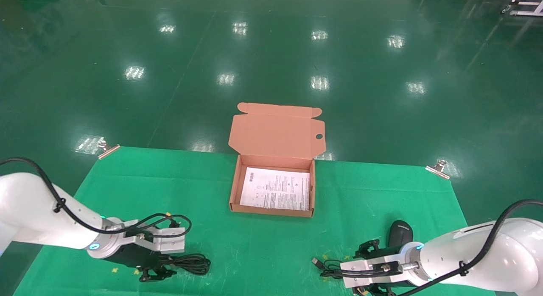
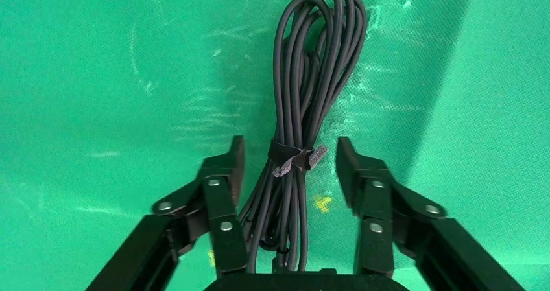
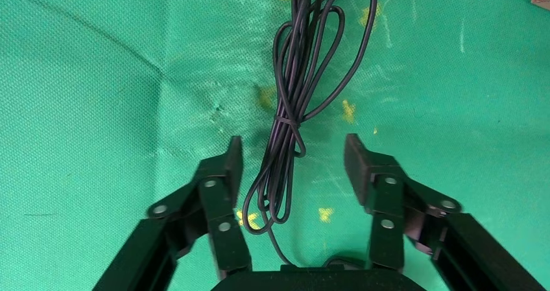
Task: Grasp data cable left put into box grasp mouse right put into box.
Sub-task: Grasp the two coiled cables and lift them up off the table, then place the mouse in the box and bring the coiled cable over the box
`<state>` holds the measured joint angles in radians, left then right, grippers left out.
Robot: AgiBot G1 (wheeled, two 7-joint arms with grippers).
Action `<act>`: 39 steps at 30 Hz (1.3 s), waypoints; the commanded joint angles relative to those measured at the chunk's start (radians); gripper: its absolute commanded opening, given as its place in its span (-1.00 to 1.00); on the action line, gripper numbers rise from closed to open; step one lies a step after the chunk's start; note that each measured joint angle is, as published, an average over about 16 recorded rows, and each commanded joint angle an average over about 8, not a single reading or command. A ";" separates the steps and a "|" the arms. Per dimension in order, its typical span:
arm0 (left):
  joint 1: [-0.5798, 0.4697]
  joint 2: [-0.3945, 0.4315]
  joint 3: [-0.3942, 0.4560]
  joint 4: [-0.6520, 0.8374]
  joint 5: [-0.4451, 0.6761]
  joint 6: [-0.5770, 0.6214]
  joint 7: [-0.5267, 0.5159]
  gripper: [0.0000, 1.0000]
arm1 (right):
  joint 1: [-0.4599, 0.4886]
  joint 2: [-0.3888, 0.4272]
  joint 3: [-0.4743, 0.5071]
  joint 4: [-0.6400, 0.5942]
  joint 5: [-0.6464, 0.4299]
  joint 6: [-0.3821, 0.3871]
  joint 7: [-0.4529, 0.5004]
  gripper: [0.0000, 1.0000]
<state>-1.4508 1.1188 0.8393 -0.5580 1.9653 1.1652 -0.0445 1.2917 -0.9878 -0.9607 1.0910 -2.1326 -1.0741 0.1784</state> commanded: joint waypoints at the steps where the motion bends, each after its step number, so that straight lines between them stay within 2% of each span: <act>1: 0.000 0.000 0.000 -0.001 0.000 0.000 -0.001 -1.00 | 0.000 0.000 0.000 0.001 0.000 0.000 0.000 -1.00; 15: -0.001 -0.002 -0.001 -0.006 -0.001 0.003 0.001 -1.00 | 0.003 0.006 0.005 0.007 0.006 -0.001 0.005 -1.00; 22: -0.033 -0.037 -0.022 -0.054 -0.033 0.031 0.029 -1.00 | 0.037 0.068 0.050 0.092 0.030 -0.014 0.070 -1.00; 27: -0.072 -0.075 -0.042 -0.141 -0.044 0.031 0.032 -1.00 | 0.090 0.123 0.103 0.180 0.030 -0.003 0.137 -1.00; 31: -0.103 -0.101 -0.059 -0.231 -0.040 0.014 0.002 -1.00 | 0.153 0.136 0.151 0.217 0.028 0.030 0.170 -1.00; 35: -0.131 -0.116 -0.074 -0.320 -0.022 -0.013 -0.049 -1.00 | 0.224 0.109 0.196 0.213 0.065 0.076 0.168 -1.00; 39: -0.158 -0.113 -0.082 -0.390 0.012 -0.045 -0.102 -1.00 | 0.291 0.043 0.227 0.160 0.129 0.125 0.122 -1.00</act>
<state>-1.6111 1.0138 0.7586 -0.9311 1.9791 1.1206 -0.1453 1.5811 -0.9557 -0.7419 1.2305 -2.0107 -0.9502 0.2873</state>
